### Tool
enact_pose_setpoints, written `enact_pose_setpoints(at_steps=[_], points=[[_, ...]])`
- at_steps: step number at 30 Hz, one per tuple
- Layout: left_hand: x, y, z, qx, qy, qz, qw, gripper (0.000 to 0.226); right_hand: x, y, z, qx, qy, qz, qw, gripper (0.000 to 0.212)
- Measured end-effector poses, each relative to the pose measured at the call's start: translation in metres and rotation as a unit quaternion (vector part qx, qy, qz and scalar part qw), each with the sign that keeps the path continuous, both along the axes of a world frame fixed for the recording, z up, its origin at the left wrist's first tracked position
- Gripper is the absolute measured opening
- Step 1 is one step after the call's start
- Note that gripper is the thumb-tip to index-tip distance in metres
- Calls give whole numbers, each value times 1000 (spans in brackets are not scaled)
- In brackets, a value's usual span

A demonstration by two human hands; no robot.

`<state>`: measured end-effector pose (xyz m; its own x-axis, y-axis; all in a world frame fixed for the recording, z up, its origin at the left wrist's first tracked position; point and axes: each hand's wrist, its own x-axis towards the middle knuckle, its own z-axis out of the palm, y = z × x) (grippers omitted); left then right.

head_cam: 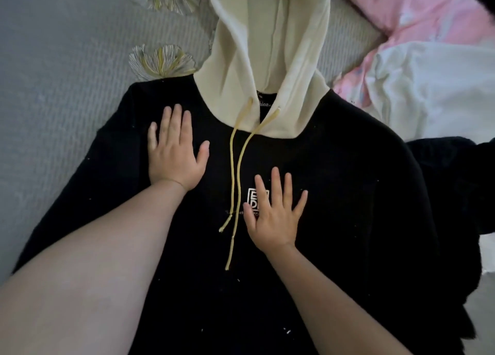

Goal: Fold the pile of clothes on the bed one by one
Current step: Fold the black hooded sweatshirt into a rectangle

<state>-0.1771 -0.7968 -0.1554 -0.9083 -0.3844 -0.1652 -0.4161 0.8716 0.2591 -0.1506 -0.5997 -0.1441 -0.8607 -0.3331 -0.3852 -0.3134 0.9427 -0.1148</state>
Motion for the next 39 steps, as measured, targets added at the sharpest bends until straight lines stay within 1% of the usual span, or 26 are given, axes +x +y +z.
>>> enact_pose_setpoints(at_steps=[6,10,15,19,20,22,25,27,29,30,33,34,36,38,39], points=[[0,2,-1,-21,9,-11,1000,63,-3,0,-5,0,22,-6,1000,63],[13,5,4,9,9,-43,999,60,-3,2,-8,-14,34,-4,999,62],[70,4,23,19,7,-104,994,59,-6,2,-9,-22,49,-13,998,65],[140,1,49,-18,28,-104,994,62,-2,1,-11,-24,64,-14,998,60],[158,0,56,-26,35,-84,995,64,0,1,-12,-23,64,-15,998,58],[194,0,68,-18,36,-16,999,69,1,1,-10,-22,60,-20,998,57],[253,-2,77,54,-8,102,993,71,2,-2,-2,4,45,-28,999,55],[292,-5,76,89,-43,142,985,64,18,-5,6,8,44,-37,998,53],[326,-7,72,99,-71,164,979,58,53,-8,15,-23,37,-34,998,52],[341,-7,71,102,-81,183,974,57,78,-10,20,-45,32,-17,998,51],[374,-8,68,106,-102,270,952,61,163,-20,39,-152,14,64,986,41],[383,-8,68,107,-104,302,942,60,189,-26,45,-178,-4,83,981,39],[396,-10,68,129,-108,354,920,46,234,-42,52,-196,-95,96,971,42],[408,-12,70,198,-107,362,905,26,269,-59,53,-190,-198,61,960,47],[413,-12,71,240,-103,353,898,20,281,-68,52,-174,-226,48,957,47]])
